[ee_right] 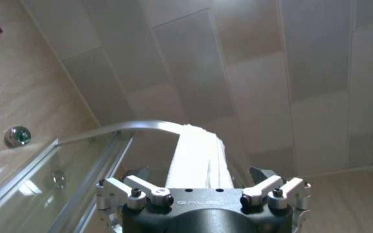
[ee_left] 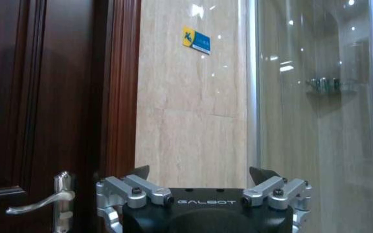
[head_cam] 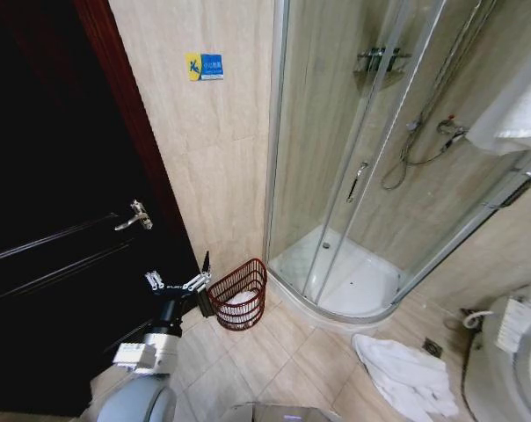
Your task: Discard the used towel into the hamper.
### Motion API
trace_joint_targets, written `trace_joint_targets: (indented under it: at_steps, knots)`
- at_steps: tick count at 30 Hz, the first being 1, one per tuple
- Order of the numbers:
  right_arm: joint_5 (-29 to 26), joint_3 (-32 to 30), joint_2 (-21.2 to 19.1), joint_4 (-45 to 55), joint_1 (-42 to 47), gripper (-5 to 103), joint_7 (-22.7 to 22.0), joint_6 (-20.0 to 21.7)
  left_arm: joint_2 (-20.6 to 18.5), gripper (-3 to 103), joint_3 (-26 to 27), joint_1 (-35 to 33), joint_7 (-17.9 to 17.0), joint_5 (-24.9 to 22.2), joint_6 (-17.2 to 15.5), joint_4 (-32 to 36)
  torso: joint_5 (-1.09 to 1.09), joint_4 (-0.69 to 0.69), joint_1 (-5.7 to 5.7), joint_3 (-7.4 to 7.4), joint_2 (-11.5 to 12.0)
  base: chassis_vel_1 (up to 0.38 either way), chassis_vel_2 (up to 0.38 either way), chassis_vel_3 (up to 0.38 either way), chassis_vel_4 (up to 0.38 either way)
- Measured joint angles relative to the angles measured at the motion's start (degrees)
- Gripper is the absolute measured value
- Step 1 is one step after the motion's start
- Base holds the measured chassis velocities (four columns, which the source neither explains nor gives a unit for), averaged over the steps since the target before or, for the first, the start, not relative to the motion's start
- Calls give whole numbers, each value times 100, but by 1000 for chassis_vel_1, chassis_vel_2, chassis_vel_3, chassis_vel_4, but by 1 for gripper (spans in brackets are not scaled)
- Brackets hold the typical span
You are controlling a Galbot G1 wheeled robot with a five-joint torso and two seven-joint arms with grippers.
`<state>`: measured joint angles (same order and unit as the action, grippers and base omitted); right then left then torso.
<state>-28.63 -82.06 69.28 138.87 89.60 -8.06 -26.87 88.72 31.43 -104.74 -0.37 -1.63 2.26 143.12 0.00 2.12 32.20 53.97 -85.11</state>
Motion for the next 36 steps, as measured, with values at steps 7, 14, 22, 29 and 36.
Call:
trace_joint_targets:
  at_steps: [7, 14, 22, 29, 36]
  knots:
    - [55, -27, -60, 16, 42, 100, -33, 76, 0, 100, 0, 0, 0, 0, 0, 0, 0, -1, 0, 0, 0, 0, 0, 0, 0]
    - [34, -110, -96, 32, 43, 100, -23, 240, 0, 100, 0, 0, 0, 0, 0, 0, 0, 0, 0, 0, 0, 0, 0, 0, 0]
    - [2, -52, 35, 66, 99, 100, 77, 247, -1, 100, 0, 0, 0, 0, 0, 0, 0, -1, 0, 0, 0, 0, 0, 0, 0]
    - [-65, 49, 42, 65, 96, 100, 121, 281, -1, 100, 0, 0, 0, 0, 0, 0, 0, -2, 0, 0, 0, -41, -47, -44, -41]
    - [-85, 158, 39, 70, 56, 100, 181, 333, 0, 100, 0, 0, 0, -1, 0, 0, 0, 0, 0, 0, 0, 0, 0, 0, 0]
